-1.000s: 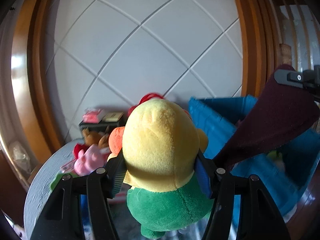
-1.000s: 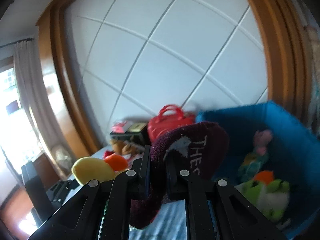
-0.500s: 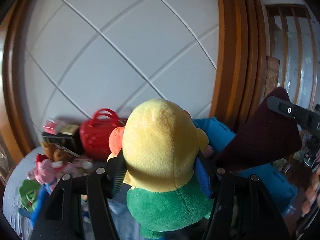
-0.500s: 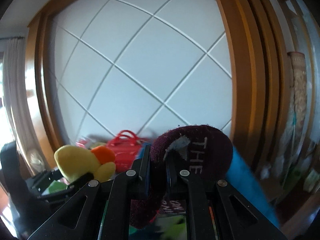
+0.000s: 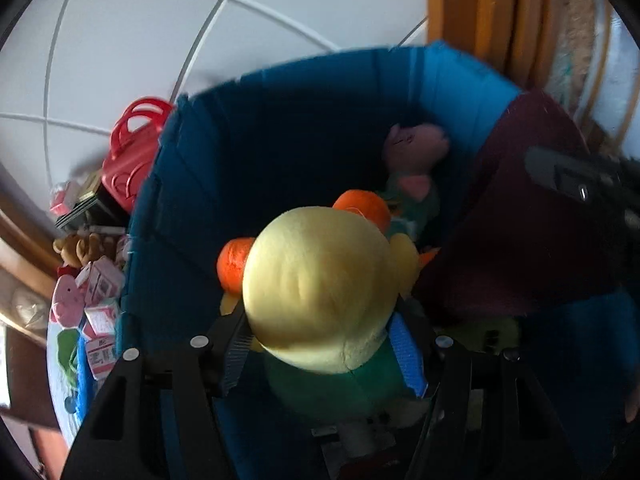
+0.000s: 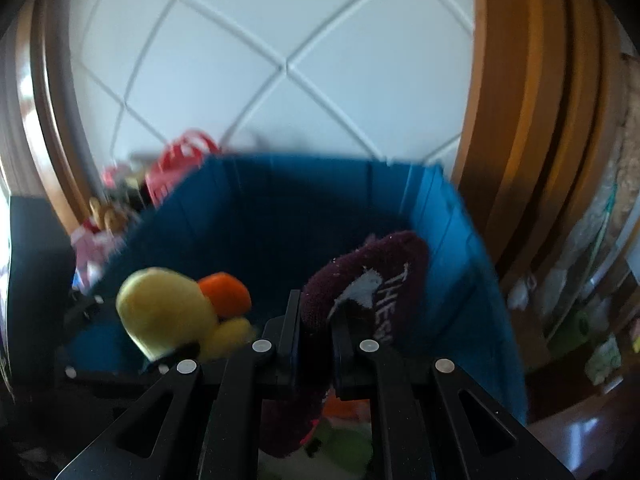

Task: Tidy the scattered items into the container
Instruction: 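Lower the duck plush and maroon hat into the crate and open both grippers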

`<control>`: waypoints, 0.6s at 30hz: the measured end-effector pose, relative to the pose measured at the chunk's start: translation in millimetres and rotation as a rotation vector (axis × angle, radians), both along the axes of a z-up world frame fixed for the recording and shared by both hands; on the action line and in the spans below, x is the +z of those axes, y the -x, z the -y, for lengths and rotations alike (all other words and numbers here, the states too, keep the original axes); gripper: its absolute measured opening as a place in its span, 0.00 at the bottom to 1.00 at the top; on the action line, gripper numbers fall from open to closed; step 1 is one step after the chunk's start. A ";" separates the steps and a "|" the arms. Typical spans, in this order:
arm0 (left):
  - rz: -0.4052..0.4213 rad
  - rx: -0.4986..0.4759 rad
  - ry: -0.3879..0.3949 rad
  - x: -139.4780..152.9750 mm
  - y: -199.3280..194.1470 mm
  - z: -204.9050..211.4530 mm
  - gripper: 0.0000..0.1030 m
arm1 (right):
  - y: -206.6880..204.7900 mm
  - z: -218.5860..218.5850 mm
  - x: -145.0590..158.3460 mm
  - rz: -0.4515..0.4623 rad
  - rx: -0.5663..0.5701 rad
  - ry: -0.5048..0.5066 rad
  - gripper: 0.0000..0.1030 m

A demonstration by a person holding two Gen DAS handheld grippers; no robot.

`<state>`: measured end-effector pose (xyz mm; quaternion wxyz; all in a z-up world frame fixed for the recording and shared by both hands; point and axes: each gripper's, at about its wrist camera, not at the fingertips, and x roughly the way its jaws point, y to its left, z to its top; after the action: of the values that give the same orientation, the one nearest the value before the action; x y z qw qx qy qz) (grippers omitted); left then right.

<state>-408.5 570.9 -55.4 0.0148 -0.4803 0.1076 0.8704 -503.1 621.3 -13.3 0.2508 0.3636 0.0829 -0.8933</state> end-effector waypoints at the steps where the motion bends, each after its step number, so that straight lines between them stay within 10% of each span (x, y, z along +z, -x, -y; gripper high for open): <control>1: 0.002 0.007 -0.001 -1.8 2.8 0.8 0.60 | 5.0 -0.8 -8.6 0.021 -0.001 -0.014 0.11; 10: 0.034 0.028 0.056 -31.9 15.5 11.6 0.77 | 39.9 6.7 -80.0 0.227 -0.029 -0.190 0.13; 18: -0.064 0.038 0.068 -14.8 11.1 11.6 0.77 | 43.1 1.7 -72.3 0.205 -0.051 -0.181 0.29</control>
<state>-419.6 559.2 -70.2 -0.0214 -0.4543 0.1285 0.8812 -546.1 619.7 -85.6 0.2015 0.4760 0.1279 -0.8464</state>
